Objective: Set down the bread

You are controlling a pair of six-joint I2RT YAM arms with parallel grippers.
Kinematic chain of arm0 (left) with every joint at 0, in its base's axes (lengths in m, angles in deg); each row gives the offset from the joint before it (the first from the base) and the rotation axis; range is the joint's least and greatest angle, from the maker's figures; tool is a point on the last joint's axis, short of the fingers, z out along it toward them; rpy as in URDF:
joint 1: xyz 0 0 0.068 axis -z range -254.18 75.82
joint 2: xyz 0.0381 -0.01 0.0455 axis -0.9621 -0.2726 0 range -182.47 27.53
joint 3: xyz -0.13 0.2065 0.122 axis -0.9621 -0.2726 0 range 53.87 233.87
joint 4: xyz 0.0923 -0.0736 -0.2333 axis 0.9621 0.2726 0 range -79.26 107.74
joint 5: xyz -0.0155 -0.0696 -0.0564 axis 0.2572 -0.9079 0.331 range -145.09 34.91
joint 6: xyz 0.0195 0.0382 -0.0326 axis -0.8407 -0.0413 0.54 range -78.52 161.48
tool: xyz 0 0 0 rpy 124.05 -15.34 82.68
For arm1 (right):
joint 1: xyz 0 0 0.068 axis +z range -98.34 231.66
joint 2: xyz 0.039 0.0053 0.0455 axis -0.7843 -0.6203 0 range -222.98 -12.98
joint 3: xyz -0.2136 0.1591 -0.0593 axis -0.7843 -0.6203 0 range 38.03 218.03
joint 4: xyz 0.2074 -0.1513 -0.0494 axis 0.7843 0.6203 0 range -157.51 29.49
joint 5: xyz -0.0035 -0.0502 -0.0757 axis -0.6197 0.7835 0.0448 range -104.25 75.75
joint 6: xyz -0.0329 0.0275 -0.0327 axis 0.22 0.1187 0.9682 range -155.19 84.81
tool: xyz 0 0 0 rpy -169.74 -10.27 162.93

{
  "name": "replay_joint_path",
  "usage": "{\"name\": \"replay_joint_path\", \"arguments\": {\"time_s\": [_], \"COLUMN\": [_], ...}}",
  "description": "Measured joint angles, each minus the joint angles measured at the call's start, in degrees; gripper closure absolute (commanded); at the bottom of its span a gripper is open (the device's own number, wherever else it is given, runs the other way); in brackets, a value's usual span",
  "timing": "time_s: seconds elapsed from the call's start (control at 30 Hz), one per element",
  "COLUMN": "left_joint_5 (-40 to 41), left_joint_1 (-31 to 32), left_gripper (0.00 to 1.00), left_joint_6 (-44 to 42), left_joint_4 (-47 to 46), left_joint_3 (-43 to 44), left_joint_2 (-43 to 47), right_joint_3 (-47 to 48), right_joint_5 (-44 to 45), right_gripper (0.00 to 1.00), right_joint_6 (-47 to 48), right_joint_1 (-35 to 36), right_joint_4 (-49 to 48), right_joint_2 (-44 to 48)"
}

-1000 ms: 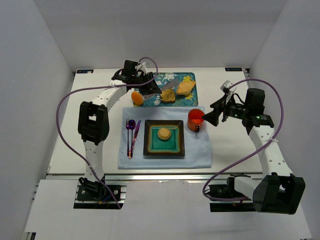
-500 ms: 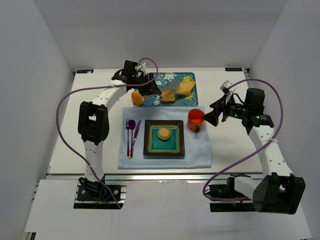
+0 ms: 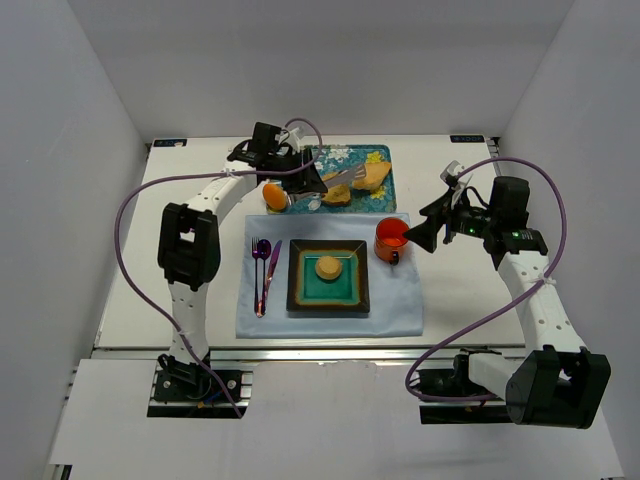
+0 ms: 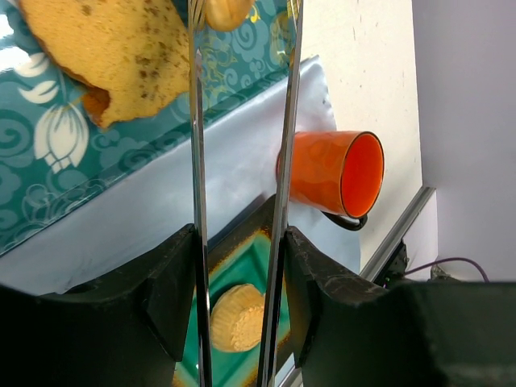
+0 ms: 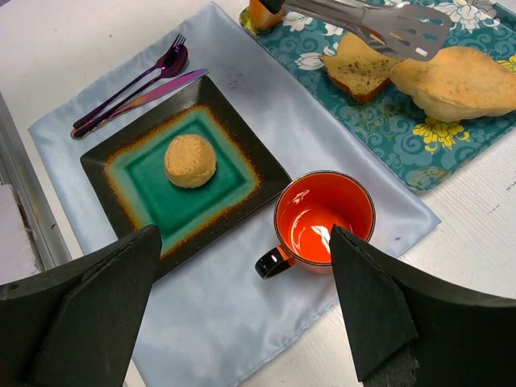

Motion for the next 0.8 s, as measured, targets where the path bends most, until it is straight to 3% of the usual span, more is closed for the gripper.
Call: {"name": "replay_joint_path", "arguments": {"time_s": [0.8], "left_joint_5": [1.8], "left_joint_1": [1.2], "left_gripper": [0.46], "left_joint_6": [-1.3], "left_joint_4": [2.4], "left_joint_3": [-0.2], "left_joint_2": [-2.7], "right_joint_3": [-0.3], "right_joint_5": [0.0], "right_gripper": [0.11], "right_joint_6": [-0.1], "right_joint_1": [-0.4], "right_joint_4": [-0.1], "right_joint_2": [0.1]}}
